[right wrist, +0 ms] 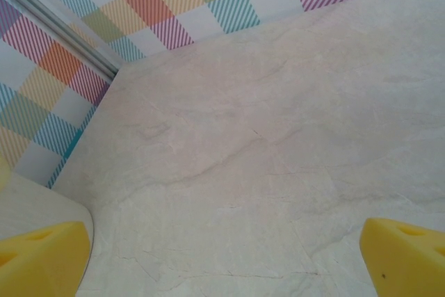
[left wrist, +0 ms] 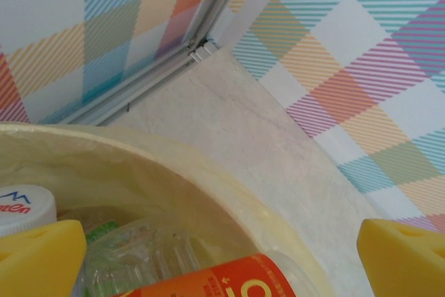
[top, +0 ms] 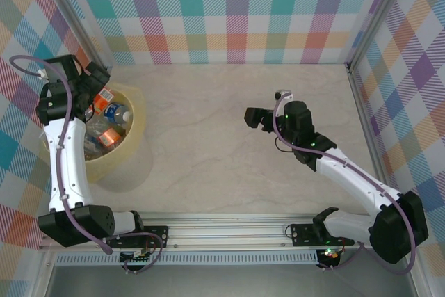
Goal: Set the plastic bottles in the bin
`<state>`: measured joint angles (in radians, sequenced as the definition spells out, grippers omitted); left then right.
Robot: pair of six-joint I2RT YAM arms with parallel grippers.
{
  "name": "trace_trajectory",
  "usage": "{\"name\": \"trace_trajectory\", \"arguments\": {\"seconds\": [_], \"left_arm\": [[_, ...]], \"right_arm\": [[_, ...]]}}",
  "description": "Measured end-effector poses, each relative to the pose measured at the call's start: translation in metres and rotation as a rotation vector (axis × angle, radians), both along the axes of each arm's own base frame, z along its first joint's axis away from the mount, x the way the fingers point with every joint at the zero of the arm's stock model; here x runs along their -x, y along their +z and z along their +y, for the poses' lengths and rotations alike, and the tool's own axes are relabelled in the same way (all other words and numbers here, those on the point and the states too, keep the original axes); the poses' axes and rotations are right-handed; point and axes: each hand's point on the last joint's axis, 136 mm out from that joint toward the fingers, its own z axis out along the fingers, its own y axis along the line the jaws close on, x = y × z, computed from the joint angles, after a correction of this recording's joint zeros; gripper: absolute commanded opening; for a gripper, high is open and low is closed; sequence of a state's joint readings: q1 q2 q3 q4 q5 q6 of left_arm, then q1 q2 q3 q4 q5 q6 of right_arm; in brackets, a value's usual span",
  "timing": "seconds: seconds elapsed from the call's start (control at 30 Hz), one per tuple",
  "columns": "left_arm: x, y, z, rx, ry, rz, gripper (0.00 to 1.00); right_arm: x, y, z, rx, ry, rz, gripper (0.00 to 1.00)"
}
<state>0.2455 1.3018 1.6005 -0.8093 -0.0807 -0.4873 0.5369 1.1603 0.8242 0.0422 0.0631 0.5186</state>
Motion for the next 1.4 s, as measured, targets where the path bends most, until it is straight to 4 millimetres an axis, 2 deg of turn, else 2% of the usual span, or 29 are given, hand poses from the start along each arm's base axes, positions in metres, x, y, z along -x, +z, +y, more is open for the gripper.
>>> {"name": "trace_trajectory", "arguments": {"seconds": [0.13, 0.23, 0.43, 0.53, 0.63, 0.7, 0.8, 0.93, 1.03, 1.13, 1.23, 1.3, 1.4], "left_arm": [[0.004, 0.013, -0.02, 0.024, -0.107, -0.044, 1.0], [0.014, 0.028, -0.038, 0.045, -0.189, -0.09, 1.0], [0.047, 0.035, -0.041, 0.009, -0.175, -0.074, 1.0], [0.051, 0.041, -0.055, 0.021, -0.244, -0.098, 1.0], [0.056, 0.052, -0.088, 0.027, -0.365, -0.151, 1.0], [0.064, 0.06, -0.112, 0.029, -0.451, -0.193, 1.0], [0.079, 0.074, -0.138, 0.021, -0.545, -0.266, 1.0], [0.092, 0.09, -0.173, 0.016, -0.678, -0.344, 1.0], [0.093, 0.095, -0.201, 0.002, -0.766, -0.381, 1.0], [0.081, 0.083, -0.238, -0.011, -0.855, -0.367, 1.0], [0.062, 0.062, -0.277, -0.055, -0.911, -0.328, 1.0], [0.042, 0.035, -0.298, -0.102, -0.917, -0.278, 1.0], [0.021, -0.01, -0.31, -0.172, -0.912, -0.2, 1.0]], "right_arm": [[0.0, -0.002, 0.0, -0.001, -0.002, 0.009, 1.0], [0.0, -0.002, 0.0, -0.005, -0.004, 0.011, 1.0], [-0.001, -0.004, 0.0, -0.007, -0.006, 0.017, 1.0], [-0.002, -0.007, 0.001, -0.003, -0.006, 0.024, 1.0], [-0.002, -0.006, 0.001, -0.004, -0.007, 0.021, 1.0], [-0.003, -0.006, 0.0, -0.002, -0.013, 0.019, 1.0], [-0.003, -0.004, -0.003, 0.005, -0.027, 0.009, 1.0], [-0.003, 0.008, -0.012, 0.02, -0.061, -0.036, 1.0], [-0.002, 0.02, -0.023, 0.034, -0.104, -0.079, 1.0], [-0.003, 0.025, -0.035, 0.057, -0.157, -0.103, 1.0], [-0.002, 0.024, -0.047, 0.101, -0.207, -0.108, 1.0], [-0.001, 0.024, -0.057, 0.136, -0.237, -0.113, 1.0], [0.0, 0.022, -0.072, 0.202, -0.282, -0.119, 1.0]]}}
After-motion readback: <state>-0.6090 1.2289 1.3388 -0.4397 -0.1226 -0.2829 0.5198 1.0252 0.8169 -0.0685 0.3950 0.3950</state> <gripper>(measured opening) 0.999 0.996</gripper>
